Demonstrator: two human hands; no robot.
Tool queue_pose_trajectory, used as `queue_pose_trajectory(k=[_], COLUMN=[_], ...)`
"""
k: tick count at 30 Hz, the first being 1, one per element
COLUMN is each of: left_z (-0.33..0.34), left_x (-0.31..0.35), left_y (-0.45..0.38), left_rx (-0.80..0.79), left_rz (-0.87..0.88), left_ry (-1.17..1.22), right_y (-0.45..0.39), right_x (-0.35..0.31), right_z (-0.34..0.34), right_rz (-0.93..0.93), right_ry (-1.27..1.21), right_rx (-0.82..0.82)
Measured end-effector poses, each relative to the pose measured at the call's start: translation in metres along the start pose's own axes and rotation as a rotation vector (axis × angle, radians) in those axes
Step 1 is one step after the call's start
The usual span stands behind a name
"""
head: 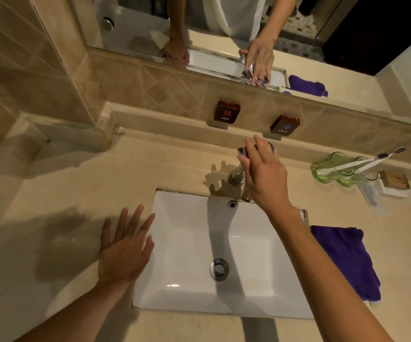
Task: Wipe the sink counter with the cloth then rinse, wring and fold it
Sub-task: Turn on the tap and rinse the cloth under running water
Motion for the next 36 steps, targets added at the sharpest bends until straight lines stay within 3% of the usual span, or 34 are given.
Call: queue_pose_trajectory(k=[5,16,20,26,31,33,36], left_z=[-0.002,0.001,-0.004,-0.022,-0.052,-0.074,-0.109], left_x=[-0.002,-0.004,-0.002,0.0,-0.005,-0.002,0.011], left_y=[-0.001,0.001,-0.002,-0.012,-0.027,-0.031,-0.028], left_rx=[-0.038,-0.098,-0.186,-0.512,-0.636,-0.58,-0.319], left_rz=[0.013,-0.004,0.001,-0.094,-0.128,-0.203,-0.286], left_ry=[-0.01,0.01,0.036,0.142,0.273,0.379,0.436], right_y=[-0.005,0.003,0.002,0.011,0.029,0.041,0.064], right_x=[0.01,0.011,0.015,0.019,0.029,0.031,0.031], right_z=[-0.014,-0.012,-0.022,-0.053,-0.07,-0.078,-0.09], right_rz=[0.023,0.114,0.154,0.135,0.169,0.157,0.147], right_ry=[-0.147,-0.572,-0.68,-0.544,-0.39,-0.314,-0.169], right_rx=[0.026,-0.09,-0.126,-0.121,-0.12,-0.082,0.002])
Point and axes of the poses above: each hand's wrist, its own y-axis away from the middle knuckle, its own z-axis out of the palm, x = y × z, the point moved 3 cm from there along -y, towards the middle knuckle, and after that the axes turned 1 degree about y, right-handed, at the moved point
